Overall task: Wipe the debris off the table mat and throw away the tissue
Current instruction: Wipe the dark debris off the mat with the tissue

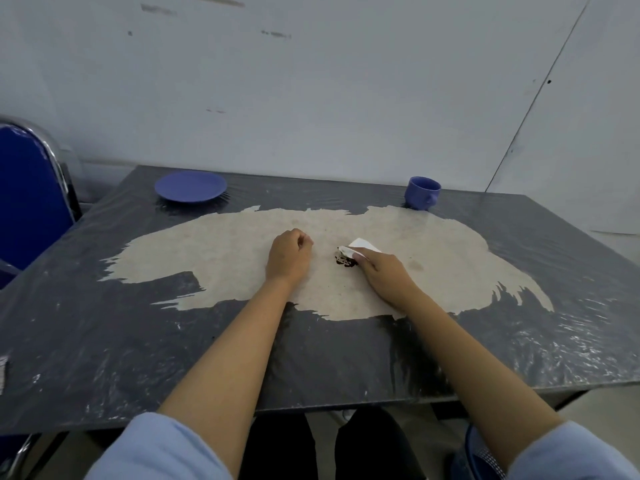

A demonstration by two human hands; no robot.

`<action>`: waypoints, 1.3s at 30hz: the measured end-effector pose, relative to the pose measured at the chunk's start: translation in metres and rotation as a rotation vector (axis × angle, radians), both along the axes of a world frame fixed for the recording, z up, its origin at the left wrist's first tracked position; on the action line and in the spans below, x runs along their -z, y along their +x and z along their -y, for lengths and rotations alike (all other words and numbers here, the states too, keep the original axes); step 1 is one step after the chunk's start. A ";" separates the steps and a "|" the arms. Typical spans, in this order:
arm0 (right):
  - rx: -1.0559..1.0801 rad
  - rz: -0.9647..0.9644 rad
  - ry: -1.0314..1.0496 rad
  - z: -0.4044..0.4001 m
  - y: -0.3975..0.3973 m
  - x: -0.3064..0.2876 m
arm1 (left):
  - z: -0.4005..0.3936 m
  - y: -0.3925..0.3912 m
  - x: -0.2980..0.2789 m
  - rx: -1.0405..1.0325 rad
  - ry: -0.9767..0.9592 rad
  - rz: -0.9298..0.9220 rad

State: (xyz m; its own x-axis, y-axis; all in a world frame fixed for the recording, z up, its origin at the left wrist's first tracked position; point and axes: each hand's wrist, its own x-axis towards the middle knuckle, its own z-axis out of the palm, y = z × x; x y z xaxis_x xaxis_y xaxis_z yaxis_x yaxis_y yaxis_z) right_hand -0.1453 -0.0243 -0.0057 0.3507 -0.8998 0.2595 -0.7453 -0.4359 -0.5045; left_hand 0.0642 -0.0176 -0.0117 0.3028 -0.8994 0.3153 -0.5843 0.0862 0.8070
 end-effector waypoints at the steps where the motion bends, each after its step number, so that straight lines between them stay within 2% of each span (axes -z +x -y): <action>1: -0.011 0.003 0.005 -0.001 -0.004 0.001 | 0.000 0.000 0.000 0.000 -0.001 -0.001; 7: 0.069 0.016 0.094 0.013 -0.018 0.000 | -0.002 -0.001 -0.001 0.006 -0.009 -0.007; 13: 0.090 -0.001 0.119 0.025 0.010 -0.005 | -0.001 0.000 -0.001 0.003 -0.010 -0.008; 20: -0.020 -0.048 0.110 0.026 0.029 -0.004 | 0.001 0.000 0.000 -0.005 -0.012 0.009; 31: -0.050 -0.041 0.132 0.017 0.008 0.002 | 0.003 -0.001 0.002 -0.019 0.009 0.019; 36: -0.088 -0.128 0.136 0.006 -0.004 -0.002 | 0.003 0.000 0.002 -0.023 0.014 0.020; 39: -0.114 -0.118 0.131 -0.001 -0.007 -0.006 | 0.003 -0.001 0.002 -0.025 0.015 0.019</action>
